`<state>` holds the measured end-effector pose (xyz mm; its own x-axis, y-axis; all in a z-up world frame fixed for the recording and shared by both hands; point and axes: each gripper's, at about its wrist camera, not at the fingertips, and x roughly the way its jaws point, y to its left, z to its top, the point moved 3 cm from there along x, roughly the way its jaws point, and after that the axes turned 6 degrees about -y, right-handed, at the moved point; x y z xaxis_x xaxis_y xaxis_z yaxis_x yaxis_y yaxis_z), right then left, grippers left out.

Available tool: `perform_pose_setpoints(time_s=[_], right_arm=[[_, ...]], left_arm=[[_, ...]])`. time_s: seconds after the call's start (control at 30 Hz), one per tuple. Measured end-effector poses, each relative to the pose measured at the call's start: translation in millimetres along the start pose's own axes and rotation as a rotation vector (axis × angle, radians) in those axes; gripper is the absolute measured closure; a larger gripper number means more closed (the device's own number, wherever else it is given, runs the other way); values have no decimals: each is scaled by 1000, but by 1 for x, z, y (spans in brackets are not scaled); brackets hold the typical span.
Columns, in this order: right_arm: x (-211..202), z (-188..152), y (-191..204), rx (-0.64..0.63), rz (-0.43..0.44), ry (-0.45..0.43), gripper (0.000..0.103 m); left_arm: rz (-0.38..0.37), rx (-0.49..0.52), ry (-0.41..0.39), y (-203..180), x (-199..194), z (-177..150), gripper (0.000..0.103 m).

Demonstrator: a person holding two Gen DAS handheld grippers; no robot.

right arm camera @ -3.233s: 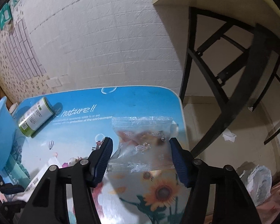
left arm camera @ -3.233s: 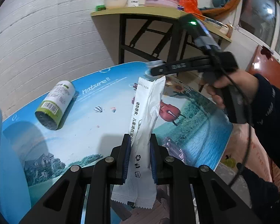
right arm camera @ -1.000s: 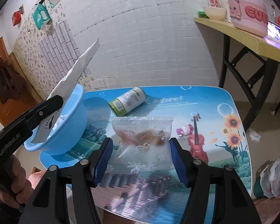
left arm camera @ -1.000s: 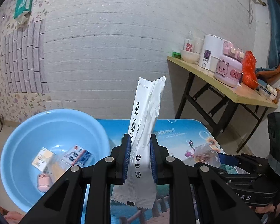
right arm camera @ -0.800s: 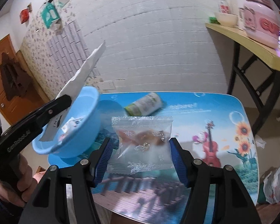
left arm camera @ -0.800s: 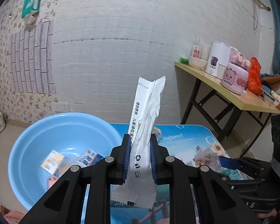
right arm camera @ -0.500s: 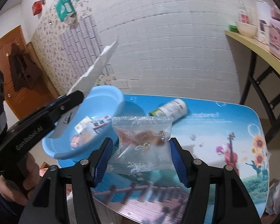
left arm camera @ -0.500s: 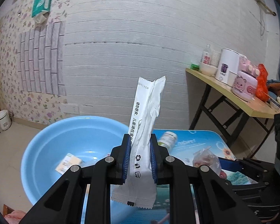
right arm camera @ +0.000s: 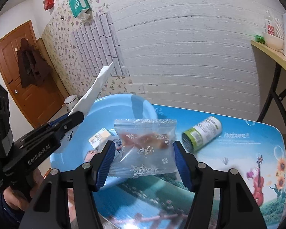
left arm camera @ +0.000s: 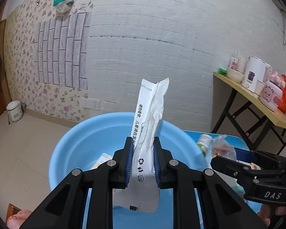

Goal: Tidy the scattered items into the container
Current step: 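Carry the white packet and snack bag over the blue basin with both grippers, then open the left gripper dropping the white packet while the right gripper releases the snack bag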

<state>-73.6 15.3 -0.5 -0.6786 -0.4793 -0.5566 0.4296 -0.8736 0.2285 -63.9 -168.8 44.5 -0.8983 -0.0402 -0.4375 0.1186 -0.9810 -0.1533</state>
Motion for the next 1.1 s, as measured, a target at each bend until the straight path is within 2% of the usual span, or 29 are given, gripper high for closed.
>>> perform_pose_setpoints(time_s=[0.27, 0.7, 0.77, 0.8, 0.83, 1.1], right_arm=[[32, 7, 31, -44, 44, 21, 39], [71, -7, 68, -97, 87, 101, 39], [73, -11, 69, -97, 84, 108, 39], [75, -13, 69, -94, 79, 113, 39], [77, -15, 66, -92, 76, 116, 39], [78, -14, 70, -93, 77, 118, 39]], left_arm=[[26, -31, 23, 32, 12, -6, 84], [42, -54, 45, 61, 13, -23, 82], [45, -81, 54, 67, 13, -25, 70], [47, -98, 59, 70, 13, -26, 52], [45, -116, 59, 73, 12, -26, 41], [36, -129, 30, 77, 2, -24, 40]])
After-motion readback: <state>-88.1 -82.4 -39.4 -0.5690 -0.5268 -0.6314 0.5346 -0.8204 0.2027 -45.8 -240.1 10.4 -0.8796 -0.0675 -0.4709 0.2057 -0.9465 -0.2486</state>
